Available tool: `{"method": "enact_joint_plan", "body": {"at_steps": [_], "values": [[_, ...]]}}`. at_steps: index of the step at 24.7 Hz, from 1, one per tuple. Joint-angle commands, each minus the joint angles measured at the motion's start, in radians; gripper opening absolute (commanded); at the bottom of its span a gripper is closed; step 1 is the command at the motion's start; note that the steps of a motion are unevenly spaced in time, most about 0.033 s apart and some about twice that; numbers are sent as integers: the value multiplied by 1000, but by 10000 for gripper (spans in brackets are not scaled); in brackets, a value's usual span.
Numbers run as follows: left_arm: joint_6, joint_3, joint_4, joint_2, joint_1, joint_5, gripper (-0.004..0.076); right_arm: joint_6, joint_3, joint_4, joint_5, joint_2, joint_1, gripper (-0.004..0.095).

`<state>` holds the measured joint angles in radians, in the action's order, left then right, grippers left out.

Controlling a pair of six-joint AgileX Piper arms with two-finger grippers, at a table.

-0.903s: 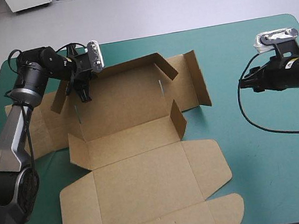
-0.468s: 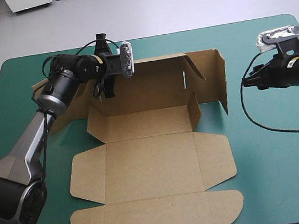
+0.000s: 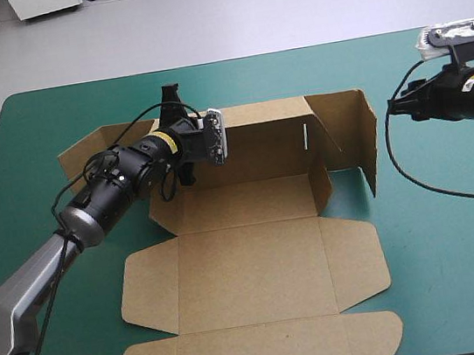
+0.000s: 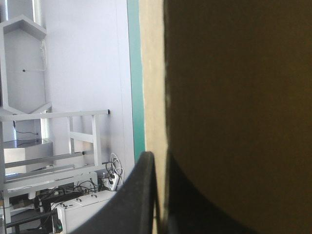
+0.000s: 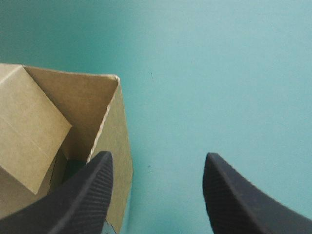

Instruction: Fold the box

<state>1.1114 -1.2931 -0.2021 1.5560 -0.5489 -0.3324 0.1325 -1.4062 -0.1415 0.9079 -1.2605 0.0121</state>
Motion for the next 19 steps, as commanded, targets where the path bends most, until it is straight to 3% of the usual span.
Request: {"method": "enact_joint_plan", "body": {"at_steps": [1, 13, 19], "values": [[-33, 21, 2, -61, -11, 94, -15, -1, -94, 1, -4, -18, 3, 471], [-92, 26, -13, -67, -18, 85, -14, 10, -377, -22, 165, -265, 42, 451], [-310, 26, -192, -67, -83, -38, -15, 24, -489, -60, 175, -404, 42, 426]]}}
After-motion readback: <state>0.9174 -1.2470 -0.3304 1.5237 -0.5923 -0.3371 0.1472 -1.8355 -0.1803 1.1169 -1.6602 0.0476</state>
